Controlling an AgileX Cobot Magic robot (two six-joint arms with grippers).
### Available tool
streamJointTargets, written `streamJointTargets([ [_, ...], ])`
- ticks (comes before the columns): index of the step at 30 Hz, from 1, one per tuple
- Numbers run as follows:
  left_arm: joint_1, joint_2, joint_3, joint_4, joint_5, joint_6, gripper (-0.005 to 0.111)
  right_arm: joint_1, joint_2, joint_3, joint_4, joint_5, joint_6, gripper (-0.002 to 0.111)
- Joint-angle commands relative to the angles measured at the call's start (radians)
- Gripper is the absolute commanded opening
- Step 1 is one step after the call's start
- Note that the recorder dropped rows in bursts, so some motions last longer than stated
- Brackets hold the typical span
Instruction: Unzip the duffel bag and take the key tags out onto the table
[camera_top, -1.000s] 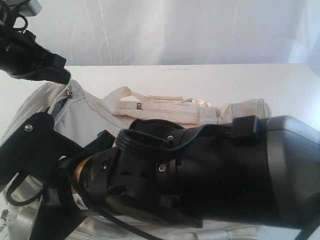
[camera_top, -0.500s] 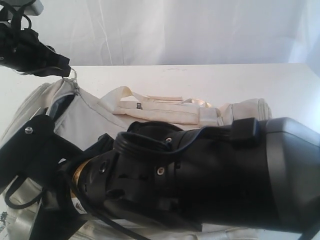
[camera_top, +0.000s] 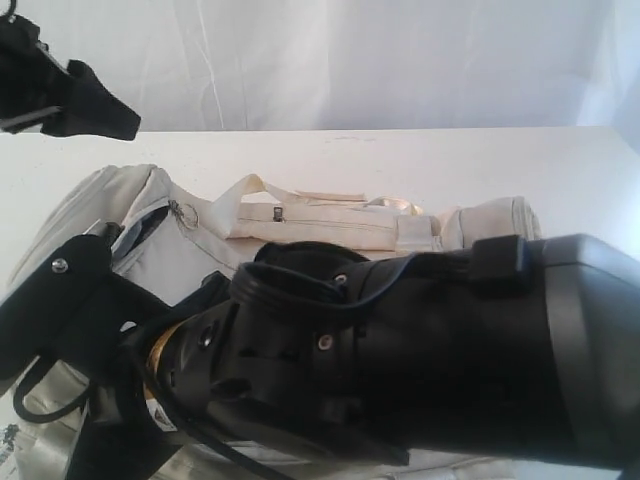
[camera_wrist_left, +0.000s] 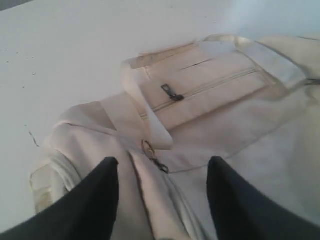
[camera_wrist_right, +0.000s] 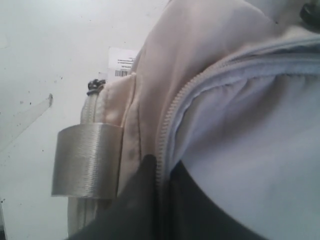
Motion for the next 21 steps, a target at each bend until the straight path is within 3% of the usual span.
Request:
streamJointTargets([
  [1, 0.001, -0.133, -0.001, 0.009, 0.209, -0.027, 0.033, 0.0, -0.059, -0.035, 0.004, 0.118, 0.008, 0.02],
  [4, 0.001, -0.228, 0.044, 0.015, 0.248, -0.027, 0.003, -0.005, -0.106, -0.057, -0.002, 0.168, 0.008, 0.043],
  [5, 0.001, -0.267, 0.069, 0.017, 0.248, -0.027, 0.0, -0.005, -0.12, -0.06, -0.007, 0.179, 0.008, 0.048],
  [7, 0.001, -0.346, 0.122, 0.017, 0.258, -0.041, 0.0, -0.005, -0.156, -0.068, -0.007, 0.223, 0.006, 0.056],
  [14, 0.001, -0.614, 0.38, 0.011, 0.261, -0.005, 0.0, -0.005, -0.241, -0.068, -0.019, 0.467, -0.041, 0.056],
  [21, 0.001, -0.76, 0.63, 0.007, -0.007, -0.001, 0.0, -0.005, -0.189, -0.068, 0.014, 0.432, -0.065, 0.056],
])
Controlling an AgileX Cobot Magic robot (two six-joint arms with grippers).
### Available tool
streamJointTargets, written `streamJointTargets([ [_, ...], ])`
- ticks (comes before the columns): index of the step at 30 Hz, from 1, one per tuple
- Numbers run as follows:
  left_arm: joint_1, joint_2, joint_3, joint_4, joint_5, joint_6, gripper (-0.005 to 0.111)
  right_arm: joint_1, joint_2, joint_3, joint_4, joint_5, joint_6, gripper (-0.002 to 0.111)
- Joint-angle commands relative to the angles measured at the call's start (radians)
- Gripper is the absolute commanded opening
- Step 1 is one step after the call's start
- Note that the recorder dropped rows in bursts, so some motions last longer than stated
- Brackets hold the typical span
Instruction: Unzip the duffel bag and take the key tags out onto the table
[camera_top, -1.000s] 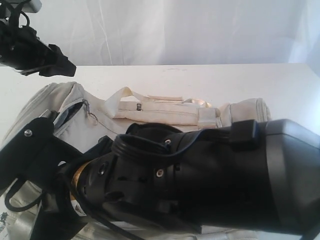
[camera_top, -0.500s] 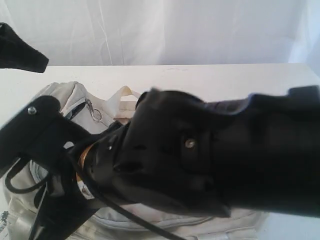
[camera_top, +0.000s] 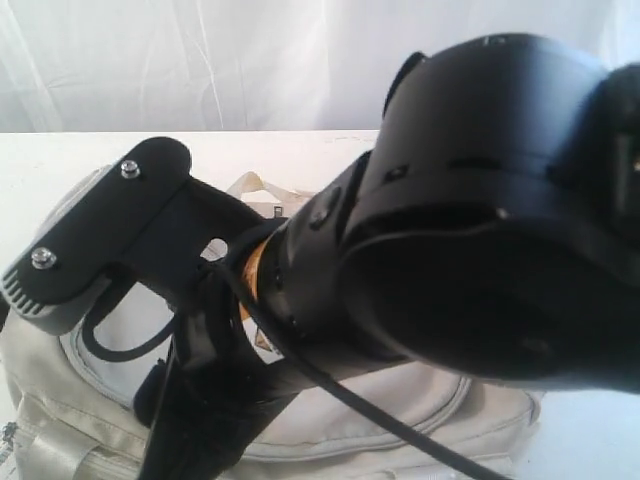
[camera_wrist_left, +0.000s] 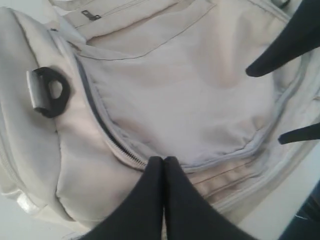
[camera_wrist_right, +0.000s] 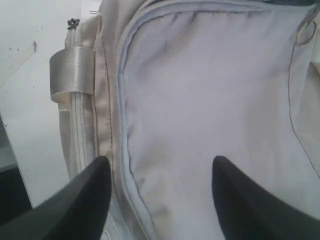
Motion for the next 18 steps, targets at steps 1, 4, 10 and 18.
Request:
streamJointTargets([
  [1, 0.001, -0.06, 0.123, -0.016, -0.161, -0.033, 0.0, -0.002, 0.052, -0.001, 0.007, -0.019, -0.017, 0.056],
  [4, 0.001, -0.07, 0.128, -0.014, -0.171, -0.049, 0.0, -0.002, 0.097, -0.001, 0.009, -0.01, -0.021, 0.056],
  [10, 0.001, -0.07, 0.128, -0.016, -0.171, -0.049, 0.0, -0.002, 0.145, -0.001, 0.009, 0.031, -0.044, 0.056],
  [18, 0.001, -0.07, 0.128, -0.023, -0.171, -0.049, 0.0, -0.002, 0.165, 0.001, -0.059, 0.055, -0.044, 0.055],
])
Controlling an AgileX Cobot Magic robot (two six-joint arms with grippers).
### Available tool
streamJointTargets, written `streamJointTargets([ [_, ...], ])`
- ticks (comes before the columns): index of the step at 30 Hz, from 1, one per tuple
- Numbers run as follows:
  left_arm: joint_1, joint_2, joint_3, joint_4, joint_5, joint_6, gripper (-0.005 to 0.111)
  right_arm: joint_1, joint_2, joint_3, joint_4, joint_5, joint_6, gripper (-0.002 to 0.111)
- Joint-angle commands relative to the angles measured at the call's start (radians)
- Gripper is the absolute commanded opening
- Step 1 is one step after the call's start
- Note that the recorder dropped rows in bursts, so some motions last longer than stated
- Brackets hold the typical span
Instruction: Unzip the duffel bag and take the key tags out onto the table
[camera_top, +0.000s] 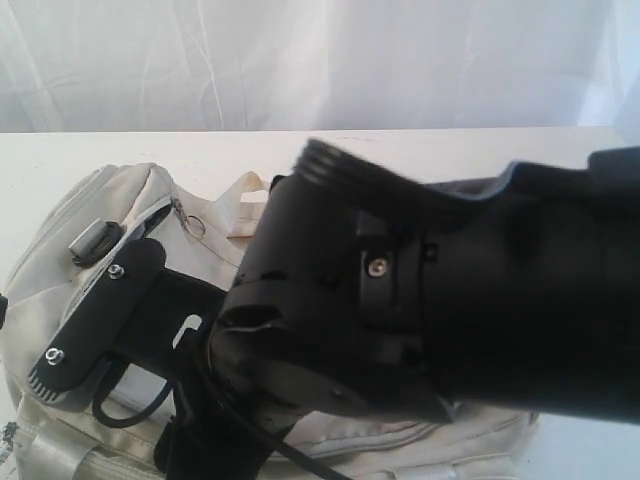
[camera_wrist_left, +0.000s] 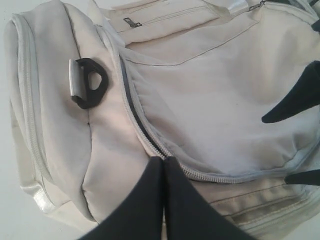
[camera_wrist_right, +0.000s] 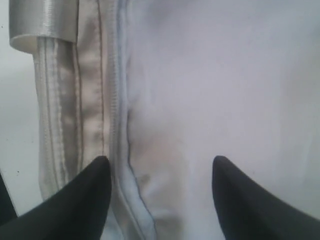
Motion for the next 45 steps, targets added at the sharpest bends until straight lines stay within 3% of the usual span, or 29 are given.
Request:
streamJointTargets([
  [1, 0.001, -0.007, 0.004, -0.025, -0.001, -0.009, 0.0, -0.002, 0.018, 0.002, -0.06, 0.023, 0.001, 0.055],
  [4, 0.001, -0.007, 0.004, -0.025, -0.001, -0.009, 0.0, -0.002, 0.041, 0.002, -0.074, 0.037, 0.021, 0.051],
  [7, 0.001, -0.007, 0.004, -0.029, -0.001, -0.009, 0.0, -0.002, 0.061, 0.002, -0.11, 0.041, 0.049, 0.039],
  [12, 0.001, -0.007, 0.004, -0.031, 0.001, -0.009, 0.0, -0.002, 0.066, 0.002, -0.324, 0.052, 0.203, -0.001],
  [17, 0.001, -0.007, 0.004, -0.04, 0.001, -0.009, 0.0, -0.075, 0.064, -0.047, -0.476, 0.075, 0.261, 0.0],
  [24, 0.001, -0.007, 0.004, -0.041, 0.004, -0.009, 0.0, -0.387, 0.127, -0.252, -0.519, -0.108, 0.138, 0.0],
  [29, 0.001, -0.004, 0.004, -0.041, 0.004, -0.009, 0.0, -0.504, 0.29, -0.43, -0.566, -0.157, 0.148, 0.0],
  [31, 0.001, -0.003, 0.006, -0.041, 0.004, -0.009, 0.0, -0.531, 0.348, -0.478, -0.57, -0.146, 0.218, 0.002],
  [35, -0.001, -0.003, 0.006, -0.041, 0.004, -0.009, 0.0, -0.552, 0.392, -0.523, -0.573, -0.096, 0.298, 0.039],
  [38, -0.015, -0.003, 0.006, -0.041, 0.004, -0.009, 0.0, -0.551, 0.39, -0.547, -0.604, -0.064, 0.407, 0.057],
  [45, -0.026, -0.003, 0.006, -0.039, 0.004, -0.009, 0.0, -0.549, 0.338, -0.571, -0.606, -0.035, 0.467, 0.057],
])
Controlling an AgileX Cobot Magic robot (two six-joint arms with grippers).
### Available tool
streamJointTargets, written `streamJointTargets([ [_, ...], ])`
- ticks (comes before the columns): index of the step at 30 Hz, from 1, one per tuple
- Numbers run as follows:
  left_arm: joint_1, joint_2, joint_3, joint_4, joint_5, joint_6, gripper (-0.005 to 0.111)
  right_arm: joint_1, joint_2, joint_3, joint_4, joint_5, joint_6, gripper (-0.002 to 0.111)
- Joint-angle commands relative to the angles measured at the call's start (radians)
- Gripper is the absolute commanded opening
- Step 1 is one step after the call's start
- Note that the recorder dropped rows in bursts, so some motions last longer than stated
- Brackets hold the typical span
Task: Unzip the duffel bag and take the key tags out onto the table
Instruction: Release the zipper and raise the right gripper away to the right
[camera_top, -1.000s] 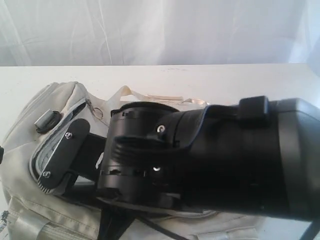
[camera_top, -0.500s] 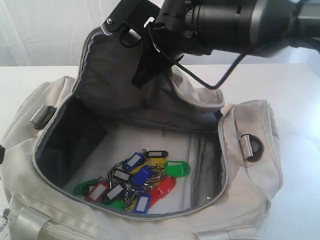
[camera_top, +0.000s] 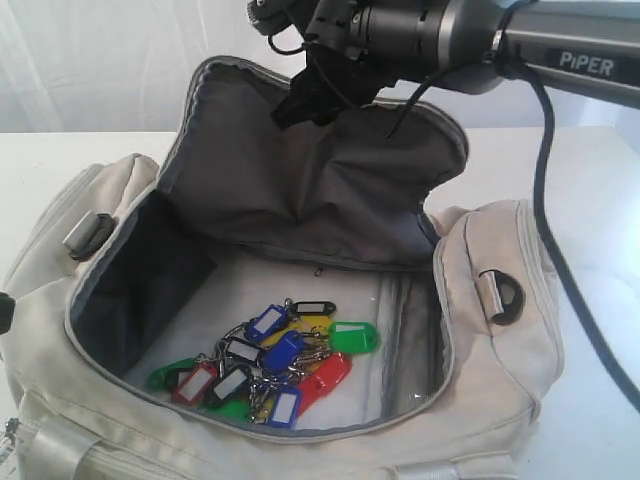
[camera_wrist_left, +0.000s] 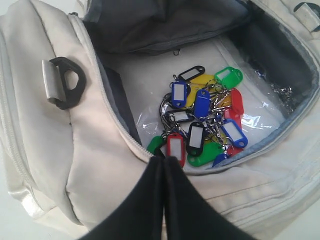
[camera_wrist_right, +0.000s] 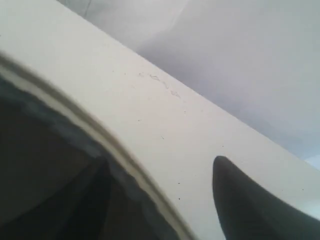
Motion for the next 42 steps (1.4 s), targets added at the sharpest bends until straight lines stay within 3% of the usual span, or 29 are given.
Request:
streamJointTargets([
  [1, -0.008, -0.003, 0.006, -0.019, 0.008, -0.007, 0.0, -0.004, -0.056, -0.009, -0.015, 0.035, 0.024, 0.057],
  [6, -0.008, -0.003, 0.006, -0.019, 0.008, -0.007, 0.0, -0.004, -0.112, -0.009, 0.042, 0.071, 0.011, 0.057],
  [9, -0.008, -0.003, 0.006, -0.019, 0.008, -0.007, 0.0, -0.004, -0.144, -0.001, 0.213, 0.06, -0.117, 0.052],
  [15, -0.006, -0.003, 0.006, -0.023, 0.009, -0.007, 0.0, -0.004, -0.154, 0.041, 0.951, 0.128, -0.746, 0.037],
  [18, -0.006, -0.003, 0.006, -0.025, 0.011, -0.007, 0.0, -0.004, -0.102, 0.055, 1.146, 0.136, -0.848, 0.028],
  [22, -0.006, -0.003, 0.006, -0.025, 0.011, -0.007, 0.0, 0.006, -0.028, 0.055, 1.156, -0.009, -0.844, 0.018],
  [26, -0.006, -0.003, 0.006, -0.027, 0.011, -0.007, 0.0, 0.03, 0.035, 0.055, 1.255, -0.175, -0.851, 0.015],
  [34, -0.006, -0.003, 0.006, -0.027, 0.011, -0.007, 0.0, 0.053, 0.105, 0.049, 1.248, -0.115, -0.924, 0.015],
  [39, -0.006, -0.003, 0.006, -0.027, 0.011, -0.007, 0.0, 0.053, -0.024, 0.049, 1.19, -0.109, -0.928, 0.015],
  [42, -0.006, -0.003, 0.006, -0.027, 0.011, -0.003, 0.0, 0.047, -0.127, 0.051, 1.054, -0.073, -0.838, 0.015],
])
